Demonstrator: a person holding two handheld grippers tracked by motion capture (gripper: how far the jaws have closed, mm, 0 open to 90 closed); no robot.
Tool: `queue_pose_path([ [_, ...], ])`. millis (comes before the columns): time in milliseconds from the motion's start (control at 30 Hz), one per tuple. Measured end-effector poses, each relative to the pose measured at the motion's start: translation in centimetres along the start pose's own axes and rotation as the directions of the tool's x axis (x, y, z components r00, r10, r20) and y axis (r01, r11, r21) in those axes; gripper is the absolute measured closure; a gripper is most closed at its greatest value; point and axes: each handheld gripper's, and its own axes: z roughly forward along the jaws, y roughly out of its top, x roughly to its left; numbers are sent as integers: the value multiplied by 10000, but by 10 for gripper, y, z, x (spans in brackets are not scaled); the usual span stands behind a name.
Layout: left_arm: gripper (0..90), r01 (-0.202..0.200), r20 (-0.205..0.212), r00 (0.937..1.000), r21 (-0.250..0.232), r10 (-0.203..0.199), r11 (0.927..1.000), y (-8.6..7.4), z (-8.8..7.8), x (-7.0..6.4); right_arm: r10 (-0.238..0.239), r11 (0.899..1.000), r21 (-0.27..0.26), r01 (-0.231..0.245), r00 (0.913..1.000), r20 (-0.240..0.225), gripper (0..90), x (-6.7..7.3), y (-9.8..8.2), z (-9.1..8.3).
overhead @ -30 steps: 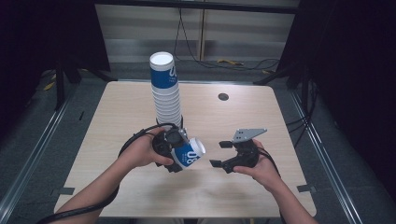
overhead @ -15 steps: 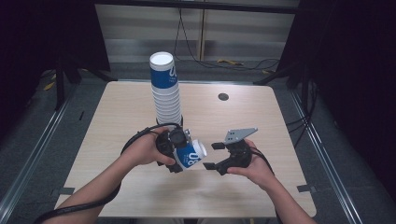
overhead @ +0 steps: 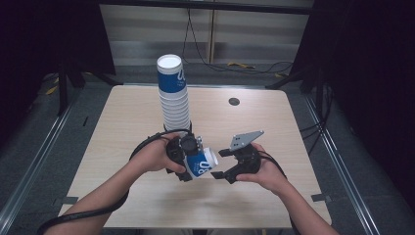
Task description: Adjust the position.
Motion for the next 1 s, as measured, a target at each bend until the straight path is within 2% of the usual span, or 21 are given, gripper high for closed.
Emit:
queue_pose_path([
  [200,207,-194,23,9998,-16,194,9998,3,2,-2,-139,9999,60,140,9998,-105,164,1,4,0],
  [433,207,-377,104,9992,21,377,9993,7,3,-4,-308,9995,67,308,9995,19,158,0,8,2],
  [533,207,-508,61,9987,-75,509,9987,8,5,-6,-338,9994,18,338,9994,-21,158,-1,10,2],
  [567,207,-672,140,9976,52,672,9977,8,4,-6,-322,9995,19,322,9995,-29,158,-1,10,3],
  [833,207,-1035,15,9946,-47,1035,9946,12,4,-9,-308,9995,10,309,9987,-418,161,1,12,10],
  [1000,206,-1080,-15,9942,-39,1080,9941,10,4,-8,-453,9990,24,454,9977,-498,199,2,13,12],
])
